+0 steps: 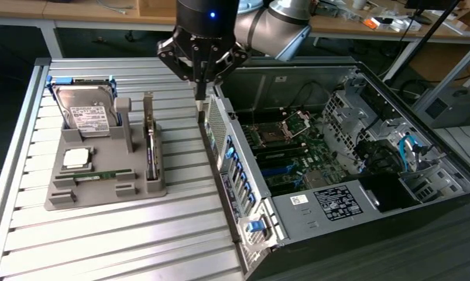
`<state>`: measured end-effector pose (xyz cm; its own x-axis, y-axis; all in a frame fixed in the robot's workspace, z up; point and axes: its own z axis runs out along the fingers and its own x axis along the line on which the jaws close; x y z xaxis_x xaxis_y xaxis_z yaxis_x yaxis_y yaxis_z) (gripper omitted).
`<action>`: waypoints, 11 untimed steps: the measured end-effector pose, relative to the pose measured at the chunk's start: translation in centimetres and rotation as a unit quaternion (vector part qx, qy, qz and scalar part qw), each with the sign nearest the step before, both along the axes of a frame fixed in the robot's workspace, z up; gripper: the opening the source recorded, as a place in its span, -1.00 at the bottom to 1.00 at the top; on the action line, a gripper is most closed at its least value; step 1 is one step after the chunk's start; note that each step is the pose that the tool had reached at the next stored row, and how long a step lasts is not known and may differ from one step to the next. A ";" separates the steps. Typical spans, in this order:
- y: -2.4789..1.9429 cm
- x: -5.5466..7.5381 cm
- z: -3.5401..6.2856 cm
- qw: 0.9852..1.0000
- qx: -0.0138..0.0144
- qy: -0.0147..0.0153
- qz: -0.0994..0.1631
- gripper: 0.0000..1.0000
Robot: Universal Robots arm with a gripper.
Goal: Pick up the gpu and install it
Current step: 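Reach for the gpu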
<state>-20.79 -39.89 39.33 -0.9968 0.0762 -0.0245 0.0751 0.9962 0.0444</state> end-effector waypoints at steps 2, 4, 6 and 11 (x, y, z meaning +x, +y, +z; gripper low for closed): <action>0.00 -0.1 0.01 1.000 0.000 0.000 0.000 -0.79; 0.00 -0.2 0.00 1.000 0.000 0.000 0.000 -0.79; 0.00 -0.4 0.00 1.000 0.000 0.000 0.000 -0.79; 0.00 -0.6 0.00 1.000 0.000 0.000 0.000 -0.79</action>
